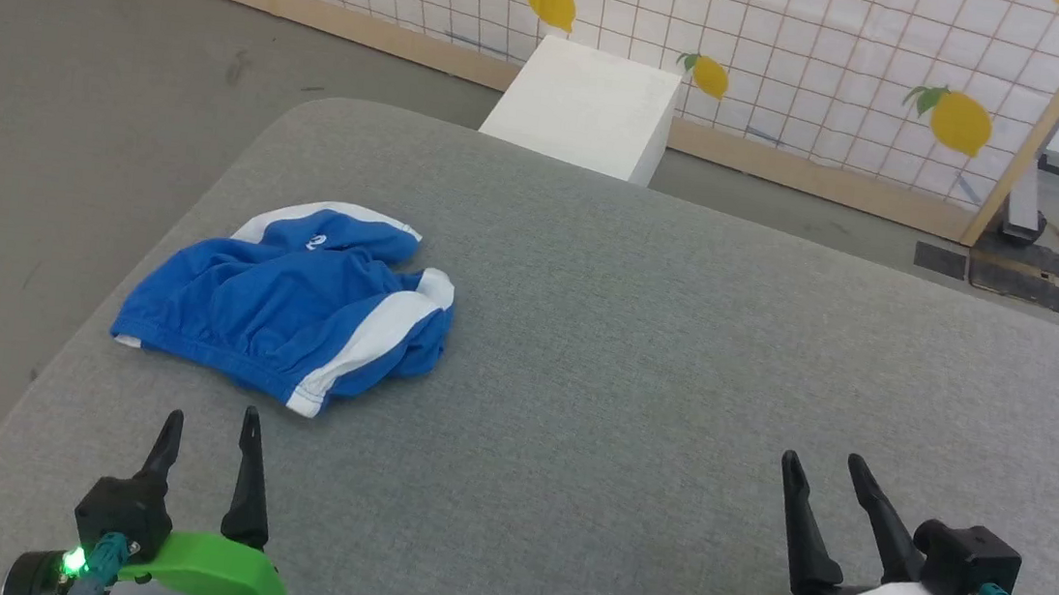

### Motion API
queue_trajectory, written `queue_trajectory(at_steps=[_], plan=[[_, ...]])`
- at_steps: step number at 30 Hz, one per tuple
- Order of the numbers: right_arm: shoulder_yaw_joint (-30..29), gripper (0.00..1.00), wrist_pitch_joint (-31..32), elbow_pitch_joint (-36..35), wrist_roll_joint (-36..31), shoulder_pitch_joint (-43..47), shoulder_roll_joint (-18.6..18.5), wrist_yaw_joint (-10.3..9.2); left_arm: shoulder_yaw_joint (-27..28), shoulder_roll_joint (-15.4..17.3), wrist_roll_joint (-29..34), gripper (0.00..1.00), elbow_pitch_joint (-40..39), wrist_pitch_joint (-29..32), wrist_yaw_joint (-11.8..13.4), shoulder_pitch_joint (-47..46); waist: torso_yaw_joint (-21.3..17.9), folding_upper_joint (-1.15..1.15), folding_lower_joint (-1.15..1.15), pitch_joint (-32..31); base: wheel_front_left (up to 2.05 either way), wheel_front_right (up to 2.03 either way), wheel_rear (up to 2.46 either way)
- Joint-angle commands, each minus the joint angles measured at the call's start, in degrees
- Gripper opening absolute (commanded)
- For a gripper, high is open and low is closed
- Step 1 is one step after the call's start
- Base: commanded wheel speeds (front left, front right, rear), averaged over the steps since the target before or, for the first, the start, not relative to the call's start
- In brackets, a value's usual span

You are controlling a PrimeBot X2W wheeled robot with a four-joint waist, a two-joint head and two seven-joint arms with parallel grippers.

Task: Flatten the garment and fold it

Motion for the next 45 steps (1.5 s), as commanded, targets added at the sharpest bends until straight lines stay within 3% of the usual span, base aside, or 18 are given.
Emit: queue_trajectory(at_steps=[1, 13, 23, 36, 40, 45], plan=[[0.16, 1.00, -0.62, 0.44, 0.58, 0.70, -0.07, 0.30, 0.32, -0.16, -0.92, 1.00, 0.28, -0.61, -0.35, 0.79, 0.42, 0.00, 0.00, 0.07, 0.00, 0.00, 0.00], [0.44, 1.00, -2.06, 2.18, 1.64, 0.49, -0.07, 0.34, 1.06, -0.17, -1.79, 1.00, 1.14, -2.04, -0.32, 1.01, 2.63, 0.00, 0.00, 0.30, 0.00, 0.00, 0.00], [0.40, 1.00, -3.24, 2.83, -1.43, 0.43, -0.08, 0.37, 1.15, -0.19, -2.55, 1.00, 1.48, -3.21, -0.05, 1.39, 4.33, 0.00, 0.00, 0.14, 0.00, 0.00, 0.00], [-0.19, 1.00, -2.83, 0.79, -4.03, 0.04, -0.08, 0.37, 1.15, -0.19, -2.37, 1.00, 1.29, -3.28, 0.01, 1.31, 3.97, 0.00, 0.00, -0.05, 0.00, 0.00, 0.00], [-0.31, 1.00, -2.73, 0.56, -3.69, -0.09, -0.08, 0.37, 0.69, 0.78, -2.41, 1.00, 3.16, -3.13, -1.29, -0.47, 3.65, 0.00, 0.00, 0.16, 0.00, 0.00, 0.00], [-0.38, 1.00, -2.06, -0.39, -4.16, -0.84, -0.08, 0.37, 0.05, 4.29, -4.16, 1.00, 7.72, 2.47, -4.07, -9.49, 2.69, 0.00, 0.00, 1.94, 0.00, 0.00, 0.00]])
